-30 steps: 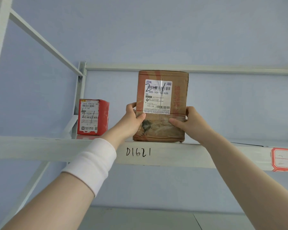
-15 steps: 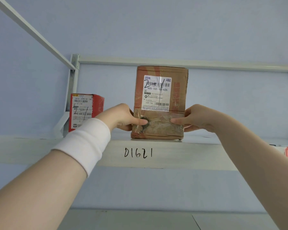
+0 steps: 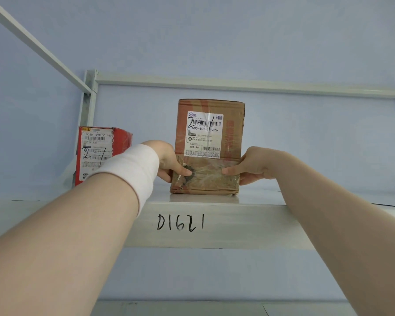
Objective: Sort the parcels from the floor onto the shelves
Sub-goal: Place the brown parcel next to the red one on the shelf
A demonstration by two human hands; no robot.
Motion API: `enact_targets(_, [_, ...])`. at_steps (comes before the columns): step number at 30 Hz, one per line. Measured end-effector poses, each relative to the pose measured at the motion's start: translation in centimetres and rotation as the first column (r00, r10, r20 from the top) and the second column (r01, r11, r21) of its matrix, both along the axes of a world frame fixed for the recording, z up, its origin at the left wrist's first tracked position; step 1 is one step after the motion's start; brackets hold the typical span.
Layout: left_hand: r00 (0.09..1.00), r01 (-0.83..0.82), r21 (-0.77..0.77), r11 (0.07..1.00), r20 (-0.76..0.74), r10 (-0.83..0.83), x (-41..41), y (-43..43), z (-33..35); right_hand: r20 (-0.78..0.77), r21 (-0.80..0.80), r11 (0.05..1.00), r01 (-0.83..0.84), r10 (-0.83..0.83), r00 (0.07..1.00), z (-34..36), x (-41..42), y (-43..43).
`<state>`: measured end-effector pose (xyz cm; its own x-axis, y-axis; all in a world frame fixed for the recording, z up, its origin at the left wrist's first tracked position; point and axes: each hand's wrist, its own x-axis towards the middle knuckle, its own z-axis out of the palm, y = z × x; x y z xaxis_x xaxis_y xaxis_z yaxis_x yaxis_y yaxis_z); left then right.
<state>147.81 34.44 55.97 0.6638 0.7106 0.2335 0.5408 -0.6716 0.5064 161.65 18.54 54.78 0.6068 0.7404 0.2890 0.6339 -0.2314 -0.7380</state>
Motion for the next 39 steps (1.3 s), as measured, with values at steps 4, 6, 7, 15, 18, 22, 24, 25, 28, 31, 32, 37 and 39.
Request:
enact_targets(4, [1.0,0.021,-0.012,1.0,0.016,-0.02,0.0,0.0,-0.1,0.016,-0.001,1.0,0.004,-0.004,1.0,-0.1,0.1,-0.1])
enact_targets(6, [1.0,0.023,-0.005,1.0,0.017,-0.023,-0.1,-0.2,-0.1,0.036,-0.013,1.0,0.022,-0.021,0.999,-0.1,0.0,-0.2])
enact_targets(7, [1.0,0.028,-0.006,1.0,0.009,-0.028,-0.2,-0.3,-0.1,0.047,-0.025,0.999,0.031,-0.03,0.998,-0.1,-0.1,-0.3])
enact_targets(15, [0.994,-0.032,0.156,0.987,-0.101,0.048,-3.3,-2.6,-0.6,0.192,-0.052,0.977,0.207,-0.193,0.962,-1.0,-2.4,-3.2])
enact_targets(18, [0.997,-0.035,0.223,0.974,-0.065,0.051,-5.1,-4.5,-1.1,0.27,0.053,0.971,0.234,-0.239,0.933,-1.4,-3.4,-4.5])
enact_targets(22, [0.999,-0.038,0.372,0.927,0.017,0.034,-7.0,-7.0,-1.3,0.324,0.129,0.985,0.112,-0.149,0.934,-1.9,-5.3,-5.6])
enact_targets(24, [0.998,-0.049,0.392,0.919,0.058,0.028,-7.8,-8.2,-1.7,0.358,0.153,0.986,0.07,-0.122,0.926,-2.5,-6.5,-6.0])
enact_targets(25, [0.997,-0.05,0.404,0.914,0.074,0.022,-8.2,-8.9,-2.0,0.383,0.166,0.984,0.06,-0.121,0.916,-2.8,-7.2,-6.2])
enact_targets(28, [0.993,-0.069,0.448,0.892,0.117,0.019,-9.8,-11.5,-3.2,0.433,0.204,0.978,0.041,-0.128,0.892,-4.2,-9.5,-6.9])
enact_targets(31, [0.994,-0.061,0.49,0.87,0.113,0.007,-12.0,-14.3,-4.4,0.474,0.215,0.976,0.04,-0.14,0.869,-5.5,-12.1,-8.4])
enact_targets(32, [0.994,-0.054,0.5,0.864,0.108,0.0,-12.9,-15.2,-4.6,0.496,0.222,0.974,0.04,-0.148,0.856,-5.8,-13.0,-9.1])
enact_targets(37, [0.997,-0.043,0.623,0.781,0.08,-0.009,-16.9,-19.1,-7.2,0.58,0.22,0.974,0.047,-0.169,0.797,-8.0,-17.4,-12.3])
enact_targets(39, [0.999,-0.054,0.669,0.741,0.043,0.034,-18.3,-20.4,-8.8,0.634,0.172,0.984,0.042,-0.143,0.76,-9.5,-19.1,-13.3])
